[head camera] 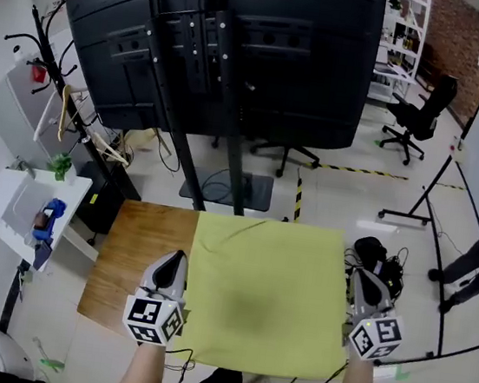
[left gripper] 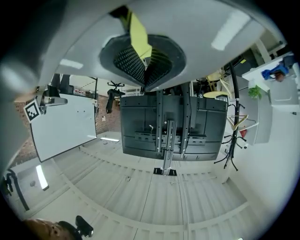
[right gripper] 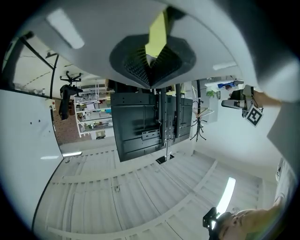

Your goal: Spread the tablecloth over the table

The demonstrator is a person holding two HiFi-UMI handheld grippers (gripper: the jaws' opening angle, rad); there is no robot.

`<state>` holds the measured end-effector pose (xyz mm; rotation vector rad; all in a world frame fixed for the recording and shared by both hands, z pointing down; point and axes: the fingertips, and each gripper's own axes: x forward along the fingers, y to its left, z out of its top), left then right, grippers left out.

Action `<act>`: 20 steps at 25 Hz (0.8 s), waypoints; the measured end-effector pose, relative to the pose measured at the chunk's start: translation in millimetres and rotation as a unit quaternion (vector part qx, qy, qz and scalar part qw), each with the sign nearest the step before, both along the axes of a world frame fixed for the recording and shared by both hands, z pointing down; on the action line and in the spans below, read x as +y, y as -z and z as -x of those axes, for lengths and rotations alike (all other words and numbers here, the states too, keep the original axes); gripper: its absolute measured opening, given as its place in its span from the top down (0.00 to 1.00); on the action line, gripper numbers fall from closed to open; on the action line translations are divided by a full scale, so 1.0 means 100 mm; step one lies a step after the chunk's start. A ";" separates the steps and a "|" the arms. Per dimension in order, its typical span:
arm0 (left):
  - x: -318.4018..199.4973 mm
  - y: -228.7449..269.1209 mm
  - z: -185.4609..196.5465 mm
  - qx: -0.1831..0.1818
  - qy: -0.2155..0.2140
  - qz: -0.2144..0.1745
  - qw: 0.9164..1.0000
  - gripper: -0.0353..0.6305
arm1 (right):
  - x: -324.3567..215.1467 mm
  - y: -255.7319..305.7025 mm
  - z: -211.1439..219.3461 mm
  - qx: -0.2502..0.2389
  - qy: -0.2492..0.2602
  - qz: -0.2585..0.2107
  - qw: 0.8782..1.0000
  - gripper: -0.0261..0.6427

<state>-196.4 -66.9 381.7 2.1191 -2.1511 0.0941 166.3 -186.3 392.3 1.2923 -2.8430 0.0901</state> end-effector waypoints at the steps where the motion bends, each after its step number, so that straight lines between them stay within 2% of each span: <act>1: 0.09 0.01 -0.04 0.005 0.003 0.000 1.000 0.94 | 0.08 0.03 -0.01 0.001 0.005 -0.002 1.000 0.95; 5: 0.35 0.05 -0.18 0.019 0.015 -0.001 1.000 0.94 | 0.33 0.20 -0.04 0.012 0.025 -0.019 0.999 0.95; 8: 0.47 0.11 -0.32 0.015 0.012 -0.003 1.000 0.94 | 0.49 0.26 -0.09 0.013 0.032 -0.022 0.999 0.95; 12: 0.62 0.15 -0.44 0.009 0.003 -0.004 1.000 0.94 | 0.68 0.29 -0.14 0.014 0.027 -0.021 0.999 0.95; 20: 0.72 0.20 -0.43 0.015 -0.015 -0.015 1.000 0.94 | 0.88 0.33 -0.12 0.020 0.008 -0.021 1.000 0.95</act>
